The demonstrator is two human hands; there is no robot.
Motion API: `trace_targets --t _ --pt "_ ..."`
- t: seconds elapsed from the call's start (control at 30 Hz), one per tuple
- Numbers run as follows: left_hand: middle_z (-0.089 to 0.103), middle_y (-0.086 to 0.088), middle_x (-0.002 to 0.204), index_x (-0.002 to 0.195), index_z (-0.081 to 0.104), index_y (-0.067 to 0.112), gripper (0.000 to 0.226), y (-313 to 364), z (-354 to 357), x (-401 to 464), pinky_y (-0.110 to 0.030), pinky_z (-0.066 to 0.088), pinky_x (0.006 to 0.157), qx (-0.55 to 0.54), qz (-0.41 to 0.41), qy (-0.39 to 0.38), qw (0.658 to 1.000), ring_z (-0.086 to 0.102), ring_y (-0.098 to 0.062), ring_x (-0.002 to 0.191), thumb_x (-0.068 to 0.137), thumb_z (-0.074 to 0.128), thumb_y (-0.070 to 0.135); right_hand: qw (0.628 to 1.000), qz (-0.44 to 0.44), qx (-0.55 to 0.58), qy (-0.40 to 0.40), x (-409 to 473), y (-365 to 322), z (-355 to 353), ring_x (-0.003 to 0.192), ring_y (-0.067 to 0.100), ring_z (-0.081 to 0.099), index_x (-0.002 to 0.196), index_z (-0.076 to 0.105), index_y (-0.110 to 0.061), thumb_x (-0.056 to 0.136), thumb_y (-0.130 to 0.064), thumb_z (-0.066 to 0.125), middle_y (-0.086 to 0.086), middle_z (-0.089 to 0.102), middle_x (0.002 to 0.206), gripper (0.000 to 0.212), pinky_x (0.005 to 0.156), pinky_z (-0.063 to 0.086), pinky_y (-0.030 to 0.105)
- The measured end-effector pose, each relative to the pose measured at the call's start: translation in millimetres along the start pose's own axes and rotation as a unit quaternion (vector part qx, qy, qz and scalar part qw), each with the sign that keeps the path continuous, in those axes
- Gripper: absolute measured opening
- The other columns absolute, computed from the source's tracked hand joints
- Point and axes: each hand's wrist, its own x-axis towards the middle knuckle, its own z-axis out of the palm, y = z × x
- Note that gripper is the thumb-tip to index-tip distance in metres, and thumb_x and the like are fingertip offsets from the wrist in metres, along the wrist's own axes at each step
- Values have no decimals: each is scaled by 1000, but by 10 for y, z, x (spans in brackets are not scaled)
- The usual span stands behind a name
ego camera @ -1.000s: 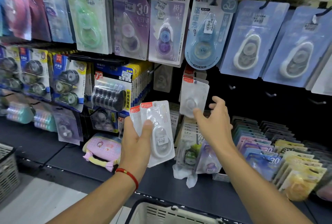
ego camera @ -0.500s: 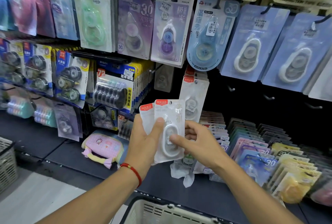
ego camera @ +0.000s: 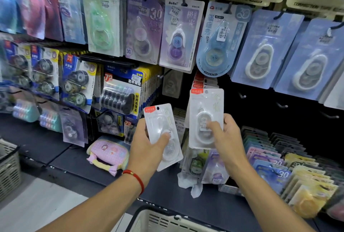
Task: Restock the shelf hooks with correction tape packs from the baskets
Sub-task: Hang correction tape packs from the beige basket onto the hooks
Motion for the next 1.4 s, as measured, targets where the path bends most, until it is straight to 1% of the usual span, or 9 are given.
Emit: trace_targets --t 0.27,0.53,0.7,0.77,0.87,0.97,1.2,1.27,1.4 --pt "74 9 112 119 60 33 36 0 -2 1 -39 59 92 19 8 -3 1000 71 -12 106 93 76 14 998 -18 9 55 85 24 66 87 3 73 106 65 -33 97 -37 71 -18 75 99 12 66 53 17" --pt "75 13 106 110 59 40 32 -11 -13 -13 -34 59 86 15 35 14 999 73 -5 97 94 78 21 994 20 58 88 95 -14 188 78 3 76 105 71 -24 94 -38 76 -12 80 89 18 58 52 14" --pt "75 14 109 110 57 42 34 -23 -21 3 -33 60 87 2 16 34 999 72 0 97 93 78 21 968 34 -237 75 75 109 84 118 12 59 138 53 -23 97 -48 68 -8 60 130 51 91 51 29" --pt "77 11 111 113 59 40 34 -27 -12 1 -37 61 89 -18 -1 19 1000 74 -7 102 94 78 18 959 15 -281 24 41 121 79 122 14 56 139 54 -23 98 -40 67 -6 58 132 46 103 49 38" --pt "79 9 112 118 61 38 38 -15 13 -22 -34 62 85 -28 2 -18 999 76 -12 104 94 77 13 971 21 -180 -153 -31 57 127 100 1 66 115 69 -30 97 -41 69 -15 73 107 21 90 54 28" --pt "80 8 111 123 62 37 42 19 44 -54 -32 64 84 -31 14 -53 998 77 -12 103 95 76 9 958 20 -145 -245 -107 30 172 91 10 73 111 67 -28 91 -48 73 -10 78 101 29 79 58 28" --pt "74 1 111 122 57 45 64 27 100 -83 -19 58 75 41 8 -112 993 72 -14 97 92 68 -11 989 34 -60 -135 -86 93 99 104 9 74 120 58 -31 104 -33 64 -9 76 111 17 88 62 43" --pt "70 1 121 129 55 40 69 20 111 -97 -17 58 81 54 6 -134 989 69 -7 102 91 63 -17 993 33 -50 -100 -75 102 94 101 13 74 118 55 -32 106 -34 61 -4 74 113 14 78 64 46" --pt "62 4 140 150 49 19 78 21 126 -98 -26 58 98 55 5 -162 985 62 -2 123 88 52 -27 998 26 -29 -55 -64 65 109 91 14 74 119 52 -28 108 -35 56 2 68 116 14 55 59 28"
